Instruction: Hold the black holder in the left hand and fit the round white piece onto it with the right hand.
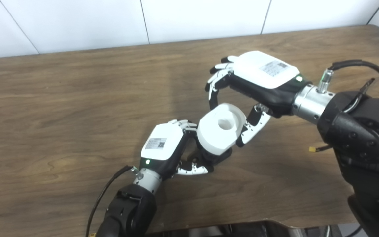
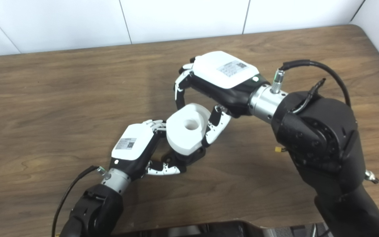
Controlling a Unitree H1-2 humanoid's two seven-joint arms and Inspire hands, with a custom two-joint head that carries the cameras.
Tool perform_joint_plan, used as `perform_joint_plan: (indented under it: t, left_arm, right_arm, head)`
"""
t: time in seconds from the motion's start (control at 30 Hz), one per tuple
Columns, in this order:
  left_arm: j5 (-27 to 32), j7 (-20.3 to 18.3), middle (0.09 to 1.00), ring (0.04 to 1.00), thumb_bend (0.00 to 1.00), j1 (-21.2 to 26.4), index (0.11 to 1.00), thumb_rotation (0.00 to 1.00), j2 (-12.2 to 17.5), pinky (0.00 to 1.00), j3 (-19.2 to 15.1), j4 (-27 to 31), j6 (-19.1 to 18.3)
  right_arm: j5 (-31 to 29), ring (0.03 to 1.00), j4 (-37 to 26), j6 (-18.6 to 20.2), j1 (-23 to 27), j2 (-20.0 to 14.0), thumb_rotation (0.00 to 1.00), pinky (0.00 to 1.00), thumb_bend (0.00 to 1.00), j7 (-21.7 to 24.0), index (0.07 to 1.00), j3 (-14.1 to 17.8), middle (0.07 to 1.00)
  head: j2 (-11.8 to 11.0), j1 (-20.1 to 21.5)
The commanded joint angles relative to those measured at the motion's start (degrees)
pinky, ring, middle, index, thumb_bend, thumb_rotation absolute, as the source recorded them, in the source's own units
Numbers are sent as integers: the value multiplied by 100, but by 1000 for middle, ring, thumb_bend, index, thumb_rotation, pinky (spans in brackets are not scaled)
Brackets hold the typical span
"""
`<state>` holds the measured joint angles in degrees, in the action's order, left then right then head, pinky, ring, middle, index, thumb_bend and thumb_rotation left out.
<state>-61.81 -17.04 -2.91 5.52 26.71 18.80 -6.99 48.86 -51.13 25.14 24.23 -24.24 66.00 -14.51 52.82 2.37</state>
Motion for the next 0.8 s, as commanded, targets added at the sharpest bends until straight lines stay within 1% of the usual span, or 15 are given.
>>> perform_joint_plan:
  t: [0.0, 0.17, 0.4, 0.63, 0.77]
  left_arm:
    - [-209, -380, 775, 844, 521, -129, 488, 53, 115, 862, -107, -182, -414]
    - [-214, -408, 776, 844, 521, -127, 488, 53, 105, 863, -116, -177, -404]
    - [-246, -428, 777, 846, 521, -124, 488, 53, 82, 861, -104, -165, -424]
    - [-238, -405, 775, 844, 521, -128, 488, 54, 69, 859, -101, -177, -421]
    - [-231, -418, 774, 843, 521, -131, 488, 53, 69, 856, -99, -164, -416]
  right_arm:
    - [-28, 899, -30, -140, 131, -86, 134, 931, 525, 26, 482, 27, 772]
    - [-43, 904, 38, -183, 80, -123, 133, 902, 525, -11, 483, -51, 777]
    - [-58, 906, 139, -230, 17, -125, 132, 895, 525, -93, 483, -99, 779]
    - [-71, 902, 224, -367, -10, -46, 133, 882, 525, -189, 483, -124, 780]
    - [-43, 915, 246, -417, 44, 6, 134, 895, 525, -203, 483, -129, 782]
  head:
    - [4, 14]
    - [7, 33]
    - [18, 21]
    - [10, 24]
    - [10, 24]
